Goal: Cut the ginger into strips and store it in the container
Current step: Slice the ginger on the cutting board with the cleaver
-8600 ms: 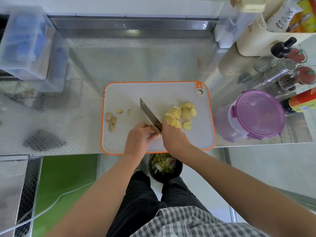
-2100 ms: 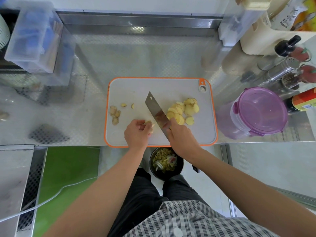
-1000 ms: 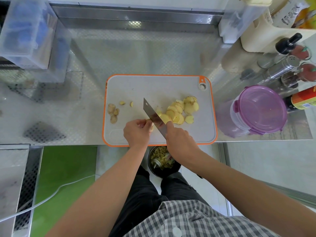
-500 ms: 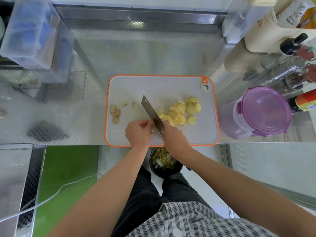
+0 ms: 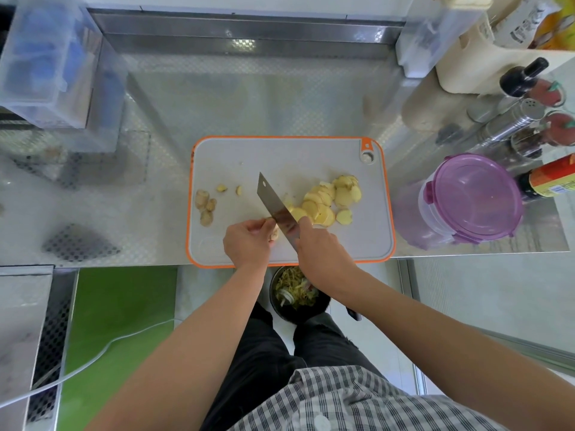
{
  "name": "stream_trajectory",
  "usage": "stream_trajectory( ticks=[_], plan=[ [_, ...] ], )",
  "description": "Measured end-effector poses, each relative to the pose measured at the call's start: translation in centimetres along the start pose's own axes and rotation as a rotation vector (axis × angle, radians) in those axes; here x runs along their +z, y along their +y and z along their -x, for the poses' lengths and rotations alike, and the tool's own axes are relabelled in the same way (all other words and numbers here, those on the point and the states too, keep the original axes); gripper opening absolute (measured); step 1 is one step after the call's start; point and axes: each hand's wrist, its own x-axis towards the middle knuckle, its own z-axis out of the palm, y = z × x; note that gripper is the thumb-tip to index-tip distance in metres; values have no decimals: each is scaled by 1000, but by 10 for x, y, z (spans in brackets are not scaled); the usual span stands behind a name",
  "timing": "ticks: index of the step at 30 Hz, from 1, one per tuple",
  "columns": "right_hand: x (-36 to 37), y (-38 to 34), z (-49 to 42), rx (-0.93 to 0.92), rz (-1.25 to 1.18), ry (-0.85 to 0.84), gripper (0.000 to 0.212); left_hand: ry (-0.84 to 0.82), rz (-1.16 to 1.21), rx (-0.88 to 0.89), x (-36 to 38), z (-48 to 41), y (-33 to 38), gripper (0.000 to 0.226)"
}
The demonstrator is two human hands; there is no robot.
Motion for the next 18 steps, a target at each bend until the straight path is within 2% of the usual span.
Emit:
stream_trajectory(
  ticks=[5, 13, 18],
  plan=[
    [3, -10, -4, 32, 22, -5, 23, -16, -7, 12, 1, -4, -2, 18],
    [21, -4, -26, 57, -82, -6, 10, 1, -47, 75, 0, 0, 0, 14],
    [11, 2, -22, 12, -163, 20, 9, -10, 58, 14, 1, 0, 0, 13]
  ],
)
